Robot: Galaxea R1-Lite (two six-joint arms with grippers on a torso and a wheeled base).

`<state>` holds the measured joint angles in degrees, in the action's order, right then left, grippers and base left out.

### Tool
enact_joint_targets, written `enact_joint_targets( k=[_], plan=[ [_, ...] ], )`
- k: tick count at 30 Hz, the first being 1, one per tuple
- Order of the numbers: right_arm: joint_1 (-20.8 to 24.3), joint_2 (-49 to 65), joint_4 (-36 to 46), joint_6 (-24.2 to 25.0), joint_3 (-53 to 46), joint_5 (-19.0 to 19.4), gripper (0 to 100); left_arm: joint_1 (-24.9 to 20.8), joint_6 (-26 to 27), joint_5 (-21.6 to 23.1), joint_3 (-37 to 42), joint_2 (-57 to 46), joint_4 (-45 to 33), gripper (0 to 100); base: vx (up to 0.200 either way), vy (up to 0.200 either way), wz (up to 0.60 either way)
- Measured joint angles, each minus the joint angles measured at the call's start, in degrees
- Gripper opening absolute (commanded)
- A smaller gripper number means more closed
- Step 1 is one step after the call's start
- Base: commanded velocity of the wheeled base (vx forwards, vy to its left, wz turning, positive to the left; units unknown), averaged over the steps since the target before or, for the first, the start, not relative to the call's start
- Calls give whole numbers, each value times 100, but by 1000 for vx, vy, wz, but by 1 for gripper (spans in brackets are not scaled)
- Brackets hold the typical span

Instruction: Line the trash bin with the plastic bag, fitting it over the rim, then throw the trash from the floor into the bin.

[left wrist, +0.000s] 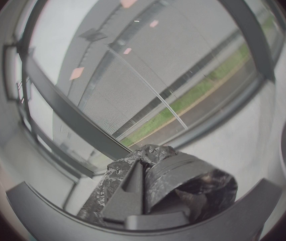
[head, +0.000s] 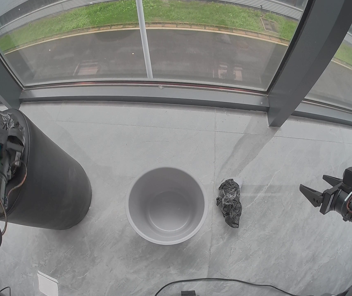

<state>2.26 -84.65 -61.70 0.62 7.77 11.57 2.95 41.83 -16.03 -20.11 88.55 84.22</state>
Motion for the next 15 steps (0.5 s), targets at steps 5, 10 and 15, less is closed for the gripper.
enact_joint_targets(
  k=[5,10,15],
  plan=[
    [2,-5,0,0,-6,0,100,258,-1818,-66,-590,12,-107,0,0,0,0],
    [13,-5,-2,0,-24,0,100,517,-3797,-90,-981,-2,-980,0,0,0,0],
    [20,-5,-5,-2,-33,0,100,625,-5477,185,-1334,-46,-2697,0,0,0,0]
  ],
)
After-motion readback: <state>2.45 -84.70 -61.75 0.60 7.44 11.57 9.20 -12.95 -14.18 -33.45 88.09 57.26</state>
